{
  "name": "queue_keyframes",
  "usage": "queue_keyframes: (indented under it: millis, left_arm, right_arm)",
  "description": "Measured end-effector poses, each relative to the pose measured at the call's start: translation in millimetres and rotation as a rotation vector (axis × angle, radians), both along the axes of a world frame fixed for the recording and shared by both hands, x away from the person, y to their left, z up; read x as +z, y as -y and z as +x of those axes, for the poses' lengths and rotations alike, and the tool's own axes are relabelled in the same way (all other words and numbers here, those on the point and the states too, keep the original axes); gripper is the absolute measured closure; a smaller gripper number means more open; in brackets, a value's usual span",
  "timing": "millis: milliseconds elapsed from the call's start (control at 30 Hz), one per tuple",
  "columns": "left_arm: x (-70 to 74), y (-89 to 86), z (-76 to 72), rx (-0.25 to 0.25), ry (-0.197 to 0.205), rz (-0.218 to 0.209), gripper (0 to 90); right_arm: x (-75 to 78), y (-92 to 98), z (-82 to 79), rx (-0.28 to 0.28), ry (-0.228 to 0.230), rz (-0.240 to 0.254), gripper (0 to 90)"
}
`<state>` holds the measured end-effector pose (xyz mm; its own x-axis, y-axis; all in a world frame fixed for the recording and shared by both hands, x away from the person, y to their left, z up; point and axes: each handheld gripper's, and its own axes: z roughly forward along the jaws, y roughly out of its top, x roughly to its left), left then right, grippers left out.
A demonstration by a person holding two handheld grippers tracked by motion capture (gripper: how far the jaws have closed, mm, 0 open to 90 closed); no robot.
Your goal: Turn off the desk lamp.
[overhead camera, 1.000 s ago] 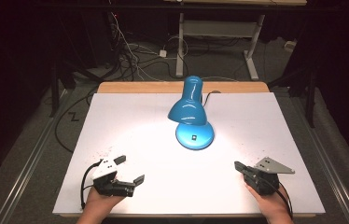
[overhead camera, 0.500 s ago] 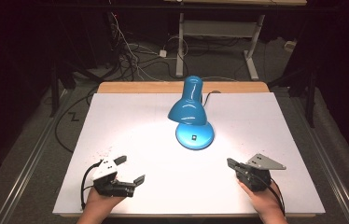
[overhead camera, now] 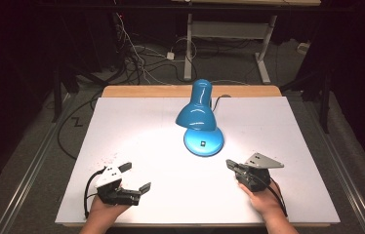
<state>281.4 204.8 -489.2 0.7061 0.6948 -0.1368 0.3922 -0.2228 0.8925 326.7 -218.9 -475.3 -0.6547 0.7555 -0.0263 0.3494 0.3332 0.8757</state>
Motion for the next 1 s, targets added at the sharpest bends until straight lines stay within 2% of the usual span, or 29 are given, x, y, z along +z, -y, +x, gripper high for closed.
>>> queue_keyframes:
  millis: [433,700,1000]
  left_arm:
    - [1.1,-1.8,-0.8,-0.002,0.001,-0.008,0.0]
    - [0.8,-1.5,-0.2,-0.009,-0.002,-0.002,0.0]
    - [0.3,-0.5,0.0,-0.018,-0.011,-0.005,0.0]
  right_arm:
    - [4.8,-21.4,12.1,0.021,0.010,0.016,90.0]
    - [14.3,-35.4,22.4,0.050,0.034,0.012,90.0]
    - [15.5,-45.0,33.1,0.051,0.027,0.028,90.0]
